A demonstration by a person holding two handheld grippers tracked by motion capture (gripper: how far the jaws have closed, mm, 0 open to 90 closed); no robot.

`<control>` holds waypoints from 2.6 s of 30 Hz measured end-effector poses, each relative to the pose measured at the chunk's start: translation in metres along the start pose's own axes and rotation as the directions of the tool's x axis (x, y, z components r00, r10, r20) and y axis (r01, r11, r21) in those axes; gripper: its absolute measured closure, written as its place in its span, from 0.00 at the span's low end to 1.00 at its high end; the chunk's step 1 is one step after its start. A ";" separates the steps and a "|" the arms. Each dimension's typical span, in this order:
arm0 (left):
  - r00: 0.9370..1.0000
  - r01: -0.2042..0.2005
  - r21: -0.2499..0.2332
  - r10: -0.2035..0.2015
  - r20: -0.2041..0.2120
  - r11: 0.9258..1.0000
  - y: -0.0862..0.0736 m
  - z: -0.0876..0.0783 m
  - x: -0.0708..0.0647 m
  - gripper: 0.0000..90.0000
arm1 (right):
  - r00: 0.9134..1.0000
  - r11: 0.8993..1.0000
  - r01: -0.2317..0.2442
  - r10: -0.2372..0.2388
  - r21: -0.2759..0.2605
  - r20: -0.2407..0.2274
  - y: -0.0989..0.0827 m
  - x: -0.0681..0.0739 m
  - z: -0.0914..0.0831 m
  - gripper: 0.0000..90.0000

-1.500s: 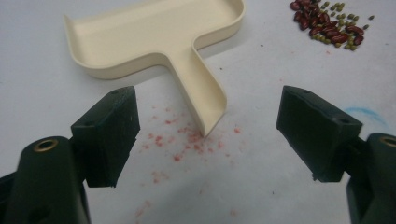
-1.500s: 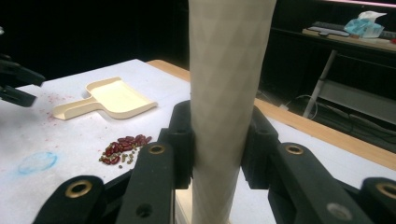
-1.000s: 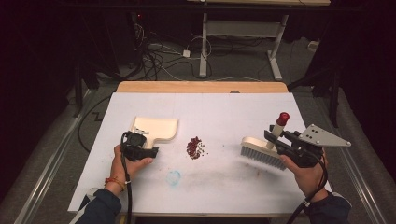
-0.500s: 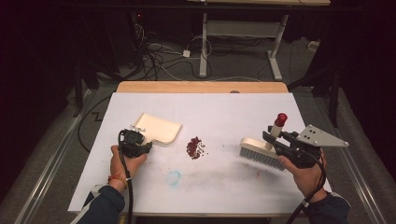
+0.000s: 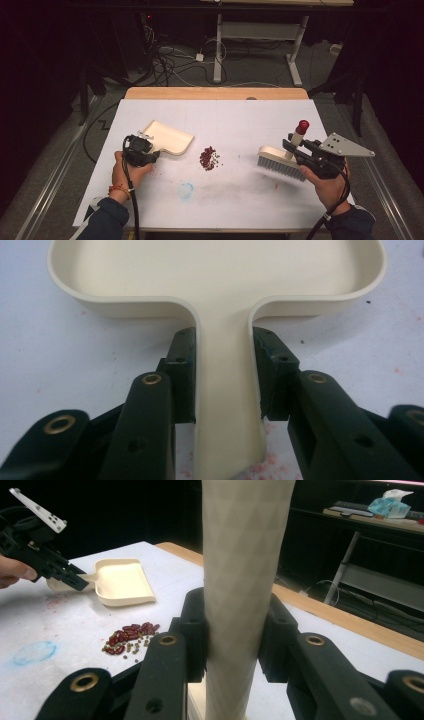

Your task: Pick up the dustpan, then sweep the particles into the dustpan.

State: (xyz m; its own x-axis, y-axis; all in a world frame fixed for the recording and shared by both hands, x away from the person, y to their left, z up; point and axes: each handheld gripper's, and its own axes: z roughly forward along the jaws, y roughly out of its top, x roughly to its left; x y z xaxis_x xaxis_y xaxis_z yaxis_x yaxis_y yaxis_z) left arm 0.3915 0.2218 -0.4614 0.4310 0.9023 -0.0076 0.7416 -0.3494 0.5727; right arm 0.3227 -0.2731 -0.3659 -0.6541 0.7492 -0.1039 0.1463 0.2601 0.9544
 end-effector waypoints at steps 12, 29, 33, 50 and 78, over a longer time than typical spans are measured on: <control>0.999 -0.044 -0.034 0.043 -0.012 0.998 0.000 -0.023 0.002 0.72 | 1.000 1.000 -0.002 0.002 0.000 0.013 0.000 -0.002 0.001 0.77; 0.990 -0.128 -0.050 0.131 0.060 0.990 -0.024 -0.062 -0.005 0.72 | 1.000 1.000 -0.011 0.011 -0.011 0.014 0.003 -0.005 0.005 0.77; 0.984 -0.156 -0.038 0.159 0.076 0.987 -0.032 -0.065 -0.010 0.72 | 1.000 1.000 -0.013 0.013 -0.006 0.012 0.002 -0.005 0.008 0.77; 0.959 -0.248 0.022 0.242 0.150 0.969 -0.061 -0.071 -0.041 0.72 | 1.000 1.000 -0.024 0.024 -0.003 0.017 -0.001 -0.008 0.016 0.77; 0.934 -0.306 0.090 0.281 0.219 0.948 -0.064 -0.049 -0.065 0.72 | 0.995 0.998 -0.069 0.068 0.005 0.069 0.016 0.004 0.135 0.78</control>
State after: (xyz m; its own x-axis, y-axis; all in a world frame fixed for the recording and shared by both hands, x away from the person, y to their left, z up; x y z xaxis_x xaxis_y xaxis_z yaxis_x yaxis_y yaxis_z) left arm 0.2902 0.1978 -0.4573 0.7236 0.6897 -0.0262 0.6172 -0.6297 0.4717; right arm 0.4220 -0.1838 -0.3890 -0.5897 0.8056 -0.0574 0.1949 0.2109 0.9579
